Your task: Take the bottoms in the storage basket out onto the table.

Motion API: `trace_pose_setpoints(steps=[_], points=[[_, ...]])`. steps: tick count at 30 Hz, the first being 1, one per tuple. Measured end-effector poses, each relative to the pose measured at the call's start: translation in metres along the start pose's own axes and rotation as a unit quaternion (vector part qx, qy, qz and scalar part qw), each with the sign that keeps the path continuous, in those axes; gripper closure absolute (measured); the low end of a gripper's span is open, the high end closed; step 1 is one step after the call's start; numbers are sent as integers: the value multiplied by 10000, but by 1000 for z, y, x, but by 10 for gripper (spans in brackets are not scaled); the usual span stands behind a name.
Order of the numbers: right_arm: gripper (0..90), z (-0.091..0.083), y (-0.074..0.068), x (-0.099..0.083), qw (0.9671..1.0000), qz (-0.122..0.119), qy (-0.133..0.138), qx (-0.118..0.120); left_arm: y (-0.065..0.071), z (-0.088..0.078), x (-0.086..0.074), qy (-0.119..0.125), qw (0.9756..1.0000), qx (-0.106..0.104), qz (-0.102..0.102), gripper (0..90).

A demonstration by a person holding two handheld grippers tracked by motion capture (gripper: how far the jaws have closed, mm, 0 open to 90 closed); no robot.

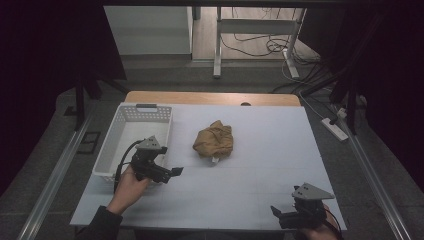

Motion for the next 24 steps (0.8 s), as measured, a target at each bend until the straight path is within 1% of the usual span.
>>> trace_pose_setpoints(steps=[3, 6, 12, 17, 24], points=[[0, 0, 0, 0, 10000, -1, 0, -1, 0, -2, -2, 25, 10000, 34, -16, 0], [0, 0, 0, 0, 10000, 4, 5, -4, 1, -5, -5, 56, 10000, -16, -62, 0], [0, 0, 0, 0, 10000, 7, 11, -7, 1, -9, -12, 84, 9999, -8, -144, 0], [0, 0, 0, 0, 10000, 10, 15, -13, 3, -13, -16, 111, 9998, 0, -162, 0], [0, 0, 0, 0, 10000, 7, 2, -9, 3, -15, -23, 88, 9998, 23, -194, 0]])
Point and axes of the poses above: each handheld gripper's, and its own axes: z roughly forward along the jaws, x roughly out of its top, y roughly to its right, the point moved 8 cm from there along z, roughly forward along the jaws, and after that the axes turned 1 degree about -y, right-handed, at the moved point
